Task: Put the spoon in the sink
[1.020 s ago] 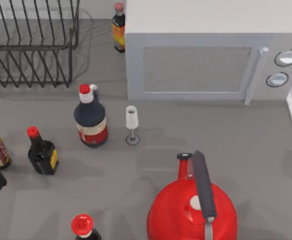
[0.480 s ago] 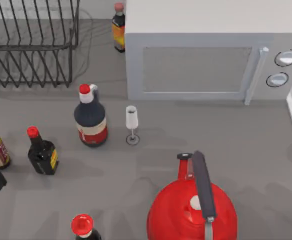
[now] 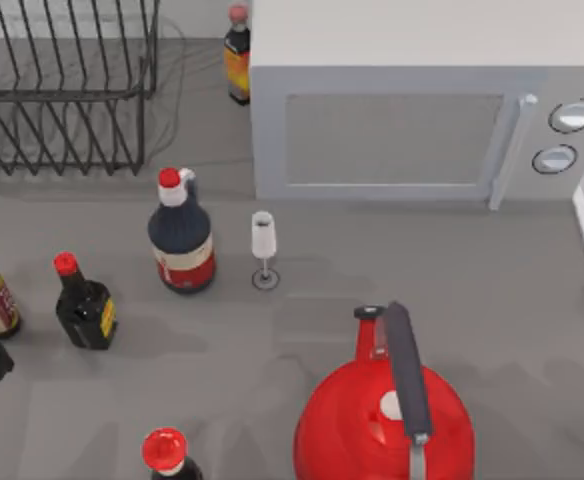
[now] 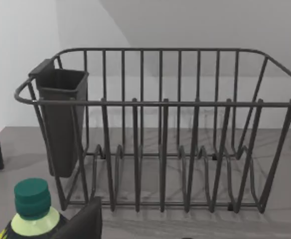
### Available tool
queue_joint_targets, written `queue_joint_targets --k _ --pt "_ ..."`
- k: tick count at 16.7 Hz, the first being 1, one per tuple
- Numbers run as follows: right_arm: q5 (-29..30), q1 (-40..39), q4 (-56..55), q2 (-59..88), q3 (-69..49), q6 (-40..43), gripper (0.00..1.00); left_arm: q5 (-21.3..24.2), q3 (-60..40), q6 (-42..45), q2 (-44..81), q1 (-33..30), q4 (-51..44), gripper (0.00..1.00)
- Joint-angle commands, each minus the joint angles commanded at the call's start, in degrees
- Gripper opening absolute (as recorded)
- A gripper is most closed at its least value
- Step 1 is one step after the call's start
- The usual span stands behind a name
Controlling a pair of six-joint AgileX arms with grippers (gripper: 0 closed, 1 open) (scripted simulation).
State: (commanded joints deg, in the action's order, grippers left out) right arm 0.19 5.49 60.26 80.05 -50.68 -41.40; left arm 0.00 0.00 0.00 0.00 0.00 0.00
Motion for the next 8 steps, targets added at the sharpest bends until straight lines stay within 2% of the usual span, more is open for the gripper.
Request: queue_joint_targets --k 4,8 --pt "0.0 0.1 -4.3 2.1 2.5 -0.1 1.00 0.0 0.0 0.0 0.0 0.0 0.0 1.00" --pt "0.0 0.1 -17.3 7.9 8.8 -0.3 1.00 0.0 0.0 0.0 0.0 0.0 0.0 1.00"
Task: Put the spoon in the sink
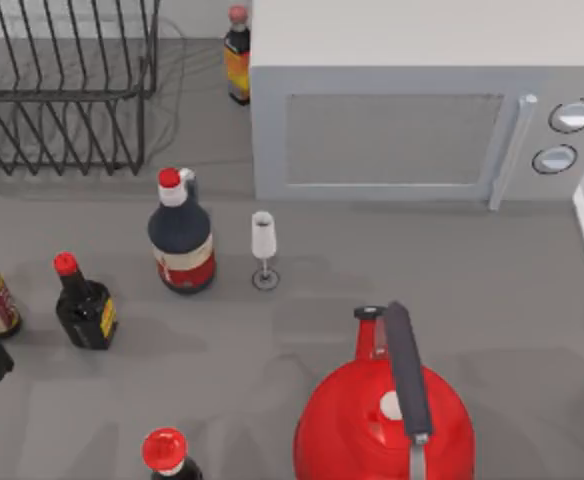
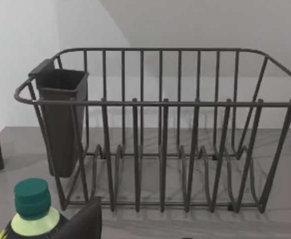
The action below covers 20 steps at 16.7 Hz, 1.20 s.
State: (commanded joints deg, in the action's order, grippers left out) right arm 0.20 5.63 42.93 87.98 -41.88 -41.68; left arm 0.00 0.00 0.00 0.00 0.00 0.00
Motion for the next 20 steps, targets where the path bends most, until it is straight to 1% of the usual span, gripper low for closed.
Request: queue_joint_targets --k 2,4,9,20 --pt "0.0 0.0 -5.6 2.7 3.0 -0.1 1.00 0.0 0.0 0.0 0.0 0.0 0.0 1.00" --pt "0.0 0.0 -8.8 4.5 4.9 -0.1 1.00 0.0 0.0 0.0 0.0 0.0 0.0 1.00" --pt "0.0 0.0 -9.6 5.0 5.4 -0.1 1.00 0.0 0.0 0.0 0.0 0.0 0.0 1.00" --pt "0.0 0.0 -9.6 5.0 5.4 -0.1 0.17 0.0 0.0 0.0 0.0 0.0 0.0 1.00"
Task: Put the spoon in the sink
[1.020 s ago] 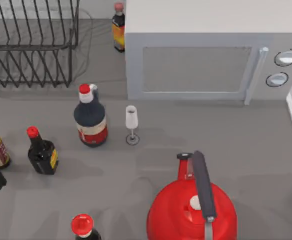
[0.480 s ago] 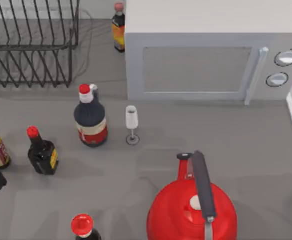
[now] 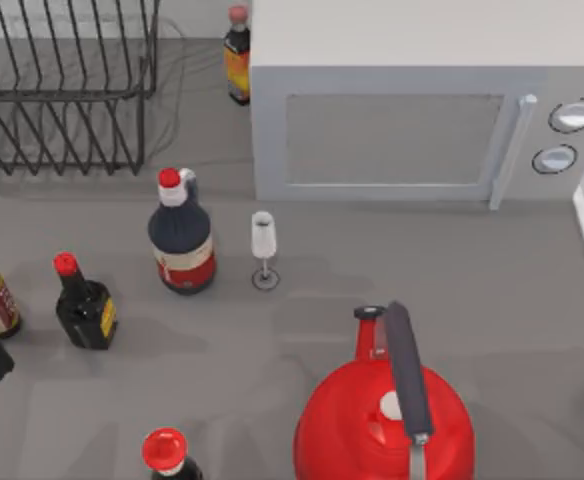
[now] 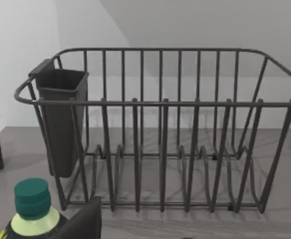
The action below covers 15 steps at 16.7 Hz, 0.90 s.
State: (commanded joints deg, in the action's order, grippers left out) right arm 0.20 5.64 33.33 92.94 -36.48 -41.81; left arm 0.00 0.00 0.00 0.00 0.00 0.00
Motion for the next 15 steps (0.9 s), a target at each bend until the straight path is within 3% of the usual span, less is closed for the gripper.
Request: queue_joint_targets --k 2,3,10,15 --pt "0.0 0.0 0.0 0.0 0.0 0.0 0.02 0.0 0.0 0.0 0.0 0.0 0.0 1.00" --pt "0.0 0.0 0.0 0.0 0.0 0.0 0.00 0.0 0.0 0.0 0.0 0.0 0.0 1.00" --pt "0.0 0.0 0.0 0.0 0.0 0.0 0.00 0.0 0.0 0.0 0.0 0.0 0.0 1.00" --pt "1.1 -0.3 9.2 -5.2 -5.7 0.3 0.00 0.0 0.0 0.0 0.0 0.0 0.0 1.00"
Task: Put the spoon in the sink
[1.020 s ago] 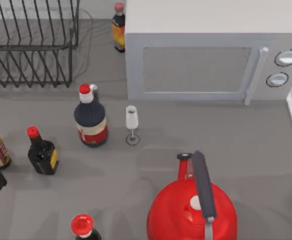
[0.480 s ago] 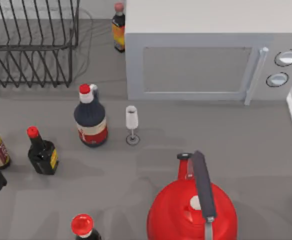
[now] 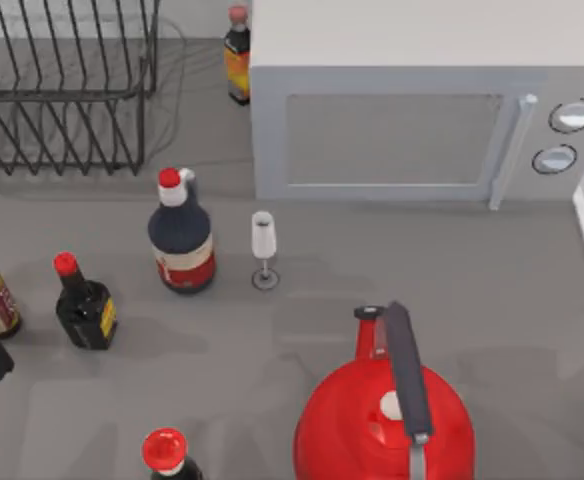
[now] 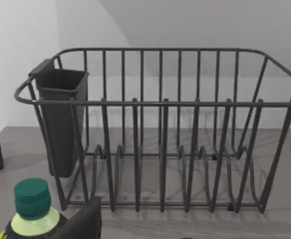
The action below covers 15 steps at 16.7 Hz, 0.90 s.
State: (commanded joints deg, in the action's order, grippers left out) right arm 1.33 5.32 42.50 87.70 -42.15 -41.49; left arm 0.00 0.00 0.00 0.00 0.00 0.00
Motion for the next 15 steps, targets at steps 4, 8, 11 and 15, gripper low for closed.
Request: queue_joint_targets --k 4,8,11,15 --pt "0.0 0.1 12.7 -4.0 -6.8 0.2 0.00 0.0 0.0 0.0 0.0 0.0 0.0 1.00" --pt "0.0 0.3 21.1 -8.0 -12.2 0.4 0.00 0.0 0.0 0.0 0.0 0.0 0.0 1.00" --pt "0.0 0.3 21.8 -8.6 -12.8 0.5 0.00 0.0 0.0 0.0 0.0 0.0 0.0 1.00" --pt "0.0 0.3 22.0 -7.8 -13.2 0.3 0.00 0.0 0.0 0.0 0.0 0.0 0.0 1.00"
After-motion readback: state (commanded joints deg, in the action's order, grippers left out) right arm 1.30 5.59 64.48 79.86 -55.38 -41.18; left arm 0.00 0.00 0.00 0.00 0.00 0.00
